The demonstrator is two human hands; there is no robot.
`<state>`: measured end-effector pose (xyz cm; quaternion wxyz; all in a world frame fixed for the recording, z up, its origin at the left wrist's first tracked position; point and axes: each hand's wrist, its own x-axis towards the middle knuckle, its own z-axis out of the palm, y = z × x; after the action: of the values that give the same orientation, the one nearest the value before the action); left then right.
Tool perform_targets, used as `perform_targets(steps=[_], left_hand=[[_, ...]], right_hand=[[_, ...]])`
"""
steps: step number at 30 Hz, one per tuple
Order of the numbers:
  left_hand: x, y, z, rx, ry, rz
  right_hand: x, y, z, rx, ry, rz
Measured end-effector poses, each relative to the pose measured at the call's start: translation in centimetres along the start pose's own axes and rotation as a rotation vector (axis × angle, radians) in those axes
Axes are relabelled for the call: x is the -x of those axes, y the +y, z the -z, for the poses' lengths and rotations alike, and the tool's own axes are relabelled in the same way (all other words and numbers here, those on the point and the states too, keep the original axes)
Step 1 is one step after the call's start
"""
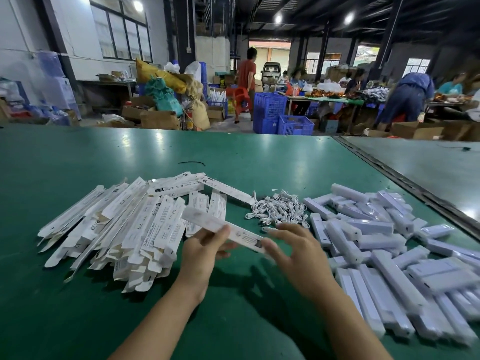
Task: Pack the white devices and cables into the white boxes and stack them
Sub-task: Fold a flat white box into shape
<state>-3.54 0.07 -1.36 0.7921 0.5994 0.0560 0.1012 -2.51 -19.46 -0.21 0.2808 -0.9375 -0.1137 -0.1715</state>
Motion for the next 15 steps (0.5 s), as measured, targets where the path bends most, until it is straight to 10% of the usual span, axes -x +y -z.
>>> perform_targets(steps=[6,15], left_hand=[[-0.6,0.5,0.9,0.163,0.103,0.078],[-1.0,0.2,1.3,0.289,0.1,0.098]], right_hand=[[-0.4,2.3,2.0,0.276,0.102,-0.487],[-0.6,4.0,2.4,0.298,0.119,-0.63]])
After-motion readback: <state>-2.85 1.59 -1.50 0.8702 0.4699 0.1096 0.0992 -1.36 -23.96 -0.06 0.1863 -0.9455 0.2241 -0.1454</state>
